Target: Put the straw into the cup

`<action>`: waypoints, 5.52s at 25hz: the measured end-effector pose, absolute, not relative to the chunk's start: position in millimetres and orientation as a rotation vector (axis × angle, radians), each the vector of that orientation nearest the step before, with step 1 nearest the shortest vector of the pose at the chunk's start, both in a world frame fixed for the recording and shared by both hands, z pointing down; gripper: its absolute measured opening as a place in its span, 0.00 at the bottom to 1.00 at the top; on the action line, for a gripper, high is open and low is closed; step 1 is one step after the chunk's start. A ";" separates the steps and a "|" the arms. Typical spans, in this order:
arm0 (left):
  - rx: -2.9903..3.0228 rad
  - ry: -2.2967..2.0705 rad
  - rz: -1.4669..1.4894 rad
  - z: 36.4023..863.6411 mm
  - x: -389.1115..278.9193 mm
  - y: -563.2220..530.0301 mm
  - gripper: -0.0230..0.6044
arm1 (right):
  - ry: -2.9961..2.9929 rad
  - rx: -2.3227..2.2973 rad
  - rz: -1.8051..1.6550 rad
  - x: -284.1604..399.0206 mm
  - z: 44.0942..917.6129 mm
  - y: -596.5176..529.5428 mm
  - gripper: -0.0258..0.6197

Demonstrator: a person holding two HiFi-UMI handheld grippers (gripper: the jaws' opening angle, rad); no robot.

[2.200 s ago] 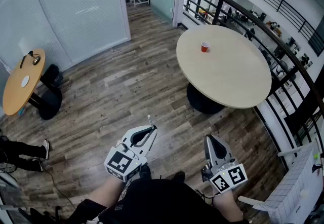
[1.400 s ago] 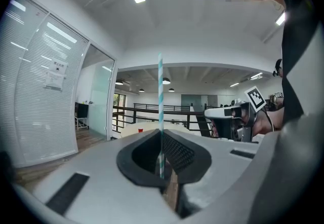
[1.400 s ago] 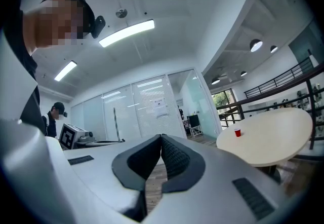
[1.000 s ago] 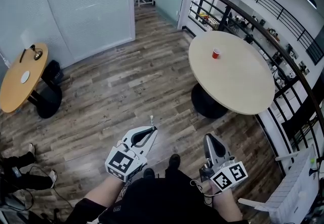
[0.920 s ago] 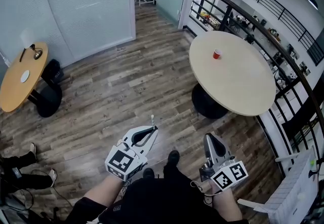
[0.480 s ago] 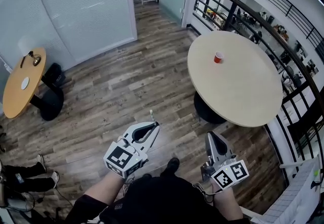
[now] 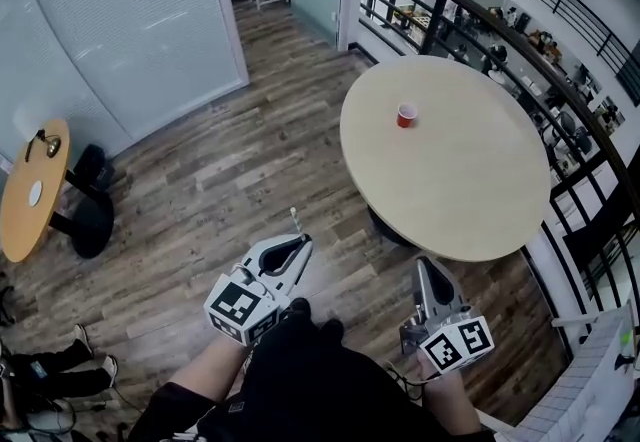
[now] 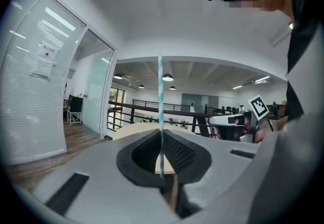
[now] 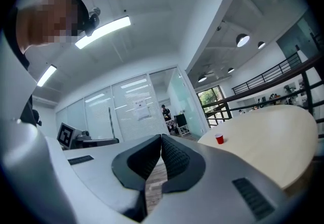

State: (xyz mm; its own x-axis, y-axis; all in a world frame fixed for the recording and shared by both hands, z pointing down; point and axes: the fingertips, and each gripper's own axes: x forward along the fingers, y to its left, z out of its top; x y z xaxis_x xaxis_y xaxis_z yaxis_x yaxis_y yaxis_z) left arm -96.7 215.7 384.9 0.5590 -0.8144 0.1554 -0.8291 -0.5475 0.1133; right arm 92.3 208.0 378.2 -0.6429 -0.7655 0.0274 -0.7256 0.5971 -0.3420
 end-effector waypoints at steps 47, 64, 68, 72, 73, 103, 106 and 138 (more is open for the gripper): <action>2.685 -1.106 0.118 401.9 -49.8 -174.5 0.06 | 2.559 -1.451 -0.601 119.6 412.5 -159.4 0.07; 2.717 -0.894 0.159 450.4 23.1 -283.1 0.06 | 2.475 -1.577 -0.758 147.4 459.0 -221.9 0.07; 2.733 -0.841 0.191 477.4 40.8 -310.3 0.06 | 2.459 -1.607 -0.795 151.3 478.8 -237.3 0.07; 2.727 -0.815 0.225 502.8 54.5 -331.9 0.06 | 2.442 -1.627 -0.837 157.0 494.9 -245.3 0.07; 2.724 -0.811 0.232 508.2 57.9 -335.9 0.06 | 2.438 -1.629 -0.844 159.0 497.6 -247.1 0.07; 2.619 -0.775 0.439 636.0 95.1 -359.3 0.07 | 2.370 -1.654 -0.988 183.3 554.3 -257.1 0.07; 2.613 -0.772 0.454 640.9 97.5 -358.9 0.07 | 2.371 -1.651 -0.987 183.3 554.1 -257.3 0.07; 2.647 -0.853 0.410 583.1 80.9 -343.7 0.14 | 2.432 -1.589 -0.878 174.0 507.7 -257.1 0.07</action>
